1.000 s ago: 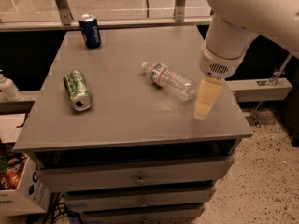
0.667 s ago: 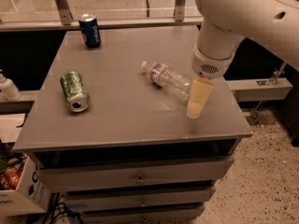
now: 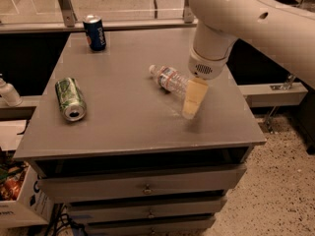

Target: Place water bottle upright

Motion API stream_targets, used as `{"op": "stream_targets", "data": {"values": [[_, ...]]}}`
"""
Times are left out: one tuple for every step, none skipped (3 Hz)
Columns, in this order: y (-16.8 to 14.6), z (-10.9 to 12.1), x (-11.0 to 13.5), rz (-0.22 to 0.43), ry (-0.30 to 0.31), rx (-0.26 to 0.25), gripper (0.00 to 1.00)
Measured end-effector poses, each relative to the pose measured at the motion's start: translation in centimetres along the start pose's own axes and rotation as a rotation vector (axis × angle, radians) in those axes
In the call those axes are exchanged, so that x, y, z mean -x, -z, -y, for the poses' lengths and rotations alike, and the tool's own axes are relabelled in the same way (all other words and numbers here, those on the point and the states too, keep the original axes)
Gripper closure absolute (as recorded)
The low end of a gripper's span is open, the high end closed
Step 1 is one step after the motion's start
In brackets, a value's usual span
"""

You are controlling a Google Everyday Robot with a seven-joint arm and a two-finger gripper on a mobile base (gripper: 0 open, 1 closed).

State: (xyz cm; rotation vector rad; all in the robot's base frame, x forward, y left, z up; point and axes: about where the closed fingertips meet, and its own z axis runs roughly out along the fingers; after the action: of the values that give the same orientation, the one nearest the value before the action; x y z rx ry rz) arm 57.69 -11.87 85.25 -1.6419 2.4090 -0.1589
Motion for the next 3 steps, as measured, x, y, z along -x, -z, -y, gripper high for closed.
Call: {"op": "stream_targets", "data": {"values": [[-1.0, 0.7, 1.5, 0.008, -0.026, 0.010, 0.00], [-1.9, 1.3, 2.2, 0.009, -0.052, 0.018, 0.00], [-2.9, 1.6, 2.7, 0.005, -0.074, 0.026, 0.18]]}}
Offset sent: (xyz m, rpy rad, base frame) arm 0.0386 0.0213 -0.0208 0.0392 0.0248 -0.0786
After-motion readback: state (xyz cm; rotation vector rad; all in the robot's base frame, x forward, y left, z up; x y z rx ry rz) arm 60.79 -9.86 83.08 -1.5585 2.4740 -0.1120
